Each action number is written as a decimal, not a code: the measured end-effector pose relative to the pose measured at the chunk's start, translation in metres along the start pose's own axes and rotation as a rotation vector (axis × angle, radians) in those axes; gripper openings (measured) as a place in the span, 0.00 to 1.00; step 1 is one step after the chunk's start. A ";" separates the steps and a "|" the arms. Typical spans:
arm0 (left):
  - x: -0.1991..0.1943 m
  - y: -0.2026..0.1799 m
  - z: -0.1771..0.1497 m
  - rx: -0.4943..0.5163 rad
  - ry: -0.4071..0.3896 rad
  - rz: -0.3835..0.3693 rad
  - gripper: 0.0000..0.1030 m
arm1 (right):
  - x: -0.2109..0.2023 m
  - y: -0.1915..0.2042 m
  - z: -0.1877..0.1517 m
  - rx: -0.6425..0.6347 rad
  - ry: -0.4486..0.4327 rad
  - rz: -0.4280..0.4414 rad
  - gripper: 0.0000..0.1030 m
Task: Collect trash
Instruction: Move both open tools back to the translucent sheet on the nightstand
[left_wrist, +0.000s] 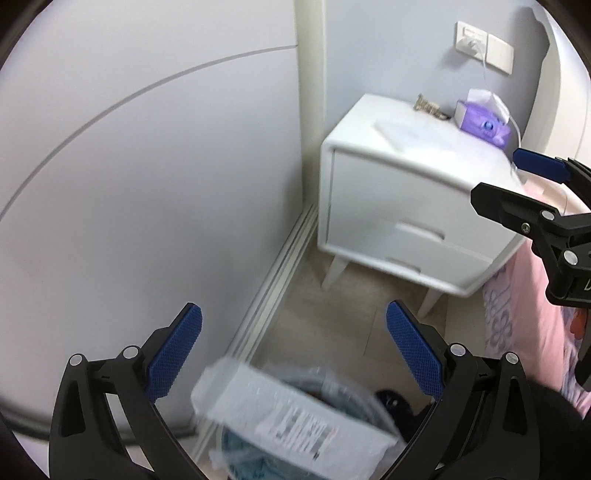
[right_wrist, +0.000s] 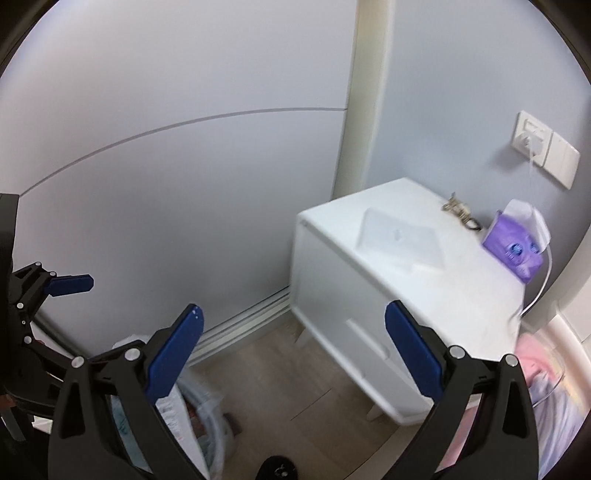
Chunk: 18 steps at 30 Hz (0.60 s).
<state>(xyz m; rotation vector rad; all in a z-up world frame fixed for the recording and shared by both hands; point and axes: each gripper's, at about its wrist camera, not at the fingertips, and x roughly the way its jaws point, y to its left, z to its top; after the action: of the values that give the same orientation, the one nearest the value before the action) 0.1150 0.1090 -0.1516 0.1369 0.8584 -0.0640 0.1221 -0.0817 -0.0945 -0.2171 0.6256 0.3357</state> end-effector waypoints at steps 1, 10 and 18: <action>0.003 -0.004 0.012 0.012 -0.009 -0.005 0.94 | 0.001 -0.005 0.003 0.006 -0.004 -0.005 0.93; 0.034 -0.038 0.080 0.112 -0.045 -0.039 0.94 | 0.012 -0.059 0.026 0.045 -0.020 -0.068 0.93; 0.068 -0.076 0.110 0.159 -0.032 -0.070 0.94 | 0.029 -0.100 0.037 0.074 -0.009 -0.090 0.93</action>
<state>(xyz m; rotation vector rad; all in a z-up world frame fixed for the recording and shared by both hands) 0.2331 0.0172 -0.1392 0.2543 0.8261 -0.1996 0.2006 -0.1566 -0.0733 -0.1718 0.6168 0.2263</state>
